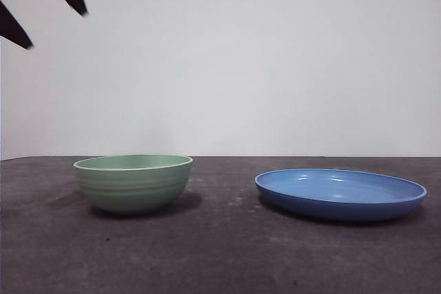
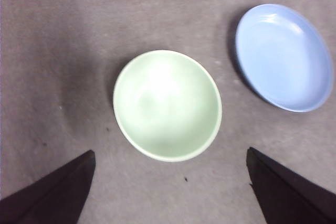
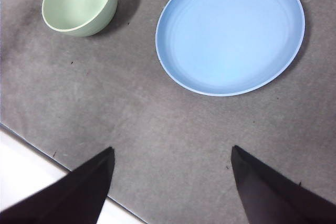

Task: Place the green bowl on the blue plate

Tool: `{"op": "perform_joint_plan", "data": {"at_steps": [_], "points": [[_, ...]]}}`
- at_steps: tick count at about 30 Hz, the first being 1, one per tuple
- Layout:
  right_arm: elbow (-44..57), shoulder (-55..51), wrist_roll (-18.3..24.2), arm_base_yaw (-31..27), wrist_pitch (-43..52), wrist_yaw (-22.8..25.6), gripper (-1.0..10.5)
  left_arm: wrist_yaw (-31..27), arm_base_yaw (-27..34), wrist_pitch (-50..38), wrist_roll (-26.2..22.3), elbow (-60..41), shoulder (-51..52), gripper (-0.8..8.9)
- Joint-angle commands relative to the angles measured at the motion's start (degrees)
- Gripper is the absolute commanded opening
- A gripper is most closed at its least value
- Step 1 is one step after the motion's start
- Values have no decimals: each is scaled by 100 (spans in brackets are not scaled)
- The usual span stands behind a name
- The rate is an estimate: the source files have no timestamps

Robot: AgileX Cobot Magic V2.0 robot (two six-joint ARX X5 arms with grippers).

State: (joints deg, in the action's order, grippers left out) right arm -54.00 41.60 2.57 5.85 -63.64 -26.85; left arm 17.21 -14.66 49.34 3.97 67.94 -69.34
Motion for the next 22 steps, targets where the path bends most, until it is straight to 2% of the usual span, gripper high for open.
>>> {"op": "perform_joint_plan", "data": {"at_steps": [1,5,11,22], "points": [[-120,24,-44,13,55,-15,355,-229,-94,-85,-31,273,-522,466],[-120,24,-44,13,59,-15,355,-308,-184,-293,-28,334,-1178,465],[-120,24,-44,13,61,-15,355,-828,-269,-535,-28,337,-2041,465],[-120,24,-44,13,98,-15,354,-892,-275,-1025,114,334,-3169,464]]}}
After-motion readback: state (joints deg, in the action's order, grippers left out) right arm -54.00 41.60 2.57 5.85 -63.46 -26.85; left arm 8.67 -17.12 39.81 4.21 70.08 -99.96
